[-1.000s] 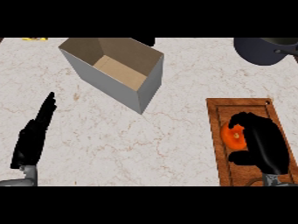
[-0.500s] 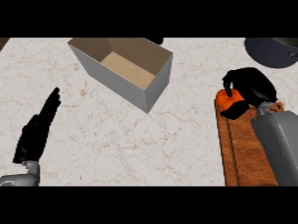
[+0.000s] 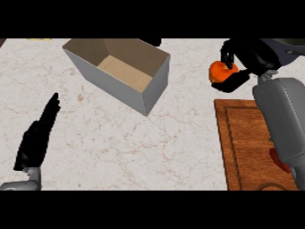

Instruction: Pick the squash from the cutting board and place it in the cardboard box

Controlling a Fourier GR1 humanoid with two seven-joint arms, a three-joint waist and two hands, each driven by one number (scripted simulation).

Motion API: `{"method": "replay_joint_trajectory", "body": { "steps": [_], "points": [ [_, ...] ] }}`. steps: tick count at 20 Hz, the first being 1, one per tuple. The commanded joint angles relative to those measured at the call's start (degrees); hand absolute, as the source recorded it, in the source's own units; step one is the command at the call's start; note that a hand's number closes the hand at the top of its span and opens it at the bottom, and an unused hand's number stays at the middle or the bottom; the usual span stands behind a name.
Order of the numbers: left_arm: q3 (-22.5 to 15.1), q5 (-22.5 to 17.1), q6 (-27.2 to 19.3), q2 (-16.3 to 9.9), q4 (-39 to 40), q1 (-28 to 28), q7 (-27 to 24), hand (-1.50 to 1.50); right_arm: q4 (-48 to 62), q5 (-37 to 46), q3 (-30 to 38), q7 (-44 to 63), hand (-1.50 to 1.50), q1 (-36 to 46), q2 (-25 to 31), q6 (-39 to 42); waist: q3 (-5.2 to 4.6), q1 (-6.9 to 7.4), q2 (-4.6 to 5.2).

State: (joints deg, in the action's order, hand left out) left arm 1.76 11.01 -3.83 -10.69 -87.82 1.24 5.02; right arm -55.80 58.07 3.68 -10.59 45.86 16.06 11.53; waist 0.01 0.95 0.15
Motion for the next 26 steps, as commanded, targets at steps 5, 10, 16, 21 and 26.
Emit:
{"method": "replay_joint_trajectory", "body": {
  "steps": [5,10,16,21,26],
  "points": [
    [0.94,-0.74,0.75,-0.45,-0.5,-2.65,-1.48,0.0,-2.5,-14.15,6.96,-4.98,1.5,8.23,-5.26,6.02,-0.01,-0.03,-0.14],
    [2.66,-1.48,1.49,-1.18,2.16,-0.64,-2.63,0.0,-5.67,-18.14,6.85,-1.0,1.5,13.19,-8.57,9.92,-0.04,-0.63,-0.17],
    [-0.86,2.85,-1.03,1.54,0.78,-0.59,-0.57,0.0,-2.24,-16.48,4.05,5.83,1.5,19.66,-13.66,6.26,-0.04,-0.31,-0.05],
    [1.37,-0.55,2.39,-0.29,0.19,-0.49,-0.74,0.0,6.27,-15.59,3.03,10.16,1.5,26.18,-15.93,2.86,-0.05,0.16,0.05],
    [-0.24,1.44,0.85,1.22,-0.18,0.62,0.07,0.0,18.3,-19.62,-2.13,9.97,1.5,31.43,-16.02,-2.98,-0.07,1.29,0.32]
  ]
}}
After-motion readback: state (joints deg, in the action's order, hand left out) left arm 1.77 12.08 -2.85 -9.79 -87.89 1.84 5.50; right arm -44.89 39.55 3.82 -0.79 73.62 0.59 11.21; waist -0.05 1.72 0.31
